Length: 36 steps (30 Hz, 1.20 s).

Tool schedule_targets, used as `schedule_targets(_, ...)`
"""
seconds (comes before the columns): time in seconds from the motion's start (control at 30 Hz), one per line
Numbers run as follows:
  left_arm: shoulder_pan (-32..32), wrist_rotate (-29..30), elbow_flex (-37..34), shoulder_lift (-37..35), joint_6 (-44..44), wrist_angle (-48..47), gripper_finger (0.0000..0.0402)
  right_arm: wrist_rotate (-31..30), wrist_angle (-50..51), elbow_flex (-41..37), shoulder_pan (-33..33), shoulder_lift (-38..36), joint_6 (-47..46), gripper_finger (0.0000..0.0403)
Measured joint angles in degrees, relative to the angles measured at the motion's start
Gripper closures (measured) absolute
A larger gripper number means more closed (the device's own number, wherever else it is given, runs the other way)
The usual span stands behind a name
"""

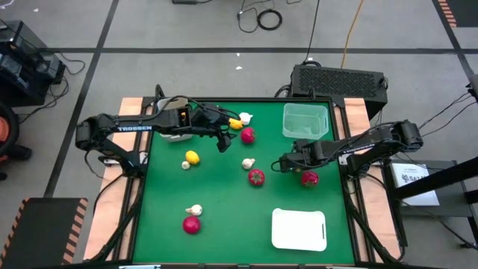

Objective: Sort produce into baskets
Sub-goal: Put the yellow lemon in the gray bin

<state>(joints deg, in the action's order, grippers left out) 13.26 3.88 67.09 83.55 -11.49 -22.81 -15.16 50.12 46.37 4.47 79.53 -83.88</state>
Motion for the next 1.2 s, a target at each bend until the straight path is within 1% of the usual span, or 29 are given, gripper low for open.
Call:
schedule_targets(0.1,0.1,0.0,0.0,0.0,0.0,0.0,0.0103,-0.2,-1.9,0.0,0.0,0.6,1.0,0.0179)
schedule_targets(0.33,0.3,0.0,0.0,0.0,0.0,0.0,0.0103,-2.5,-0.3,0.0,-0.5,3.9,-0.4,0.0128)
schedule_targets(0.43,0.3,0.1,0.0,0.0,-0.1,0.0,0.0103,-2.6,-0.7,0.0,-0.5,5.4,-0.4,0.0118)
schedule_targets(0.53,0.3,0.6,0.0,0.0,-0.1,0.0,0.0103,-2.5,-1.2,0.0,-0.5,7.2,-0.4,0.0118)
schedule_targets(0.7,0.3,0.9,0.0,0.0,-0.2,-0.3,0.0103,-2.7,-2.5,0.0,-0.5,9.6,-0.3,0.0127)
schedule_targets(0.83,0.3,0.9,0.0,0.0,-0.2,-0.3,0.0103,-2.8,-3.0,0.0,-0.5,10.4,0.5,0.0143)
schedule_targets(1.1,0.3,0.9,0.0,0.0,-0.2,-0.3,0.0103,-2.9,-3.9,0.0,-0.5,10.1,3.4,0.0206)
schedule_targets(1.13,0.3,0.5,0.0,0.0,0.0,-0.3,0.0103,-2.6,-4.7,0.0,-0.4,10.0,3.8,0.0214)
schedule_targets(1.2,0.3,-1.9,0.0,0.0,1.0,-0.2,0.0103,-1.5,-6.4,0.3,-0.1,9.3,5.4,0.0226)
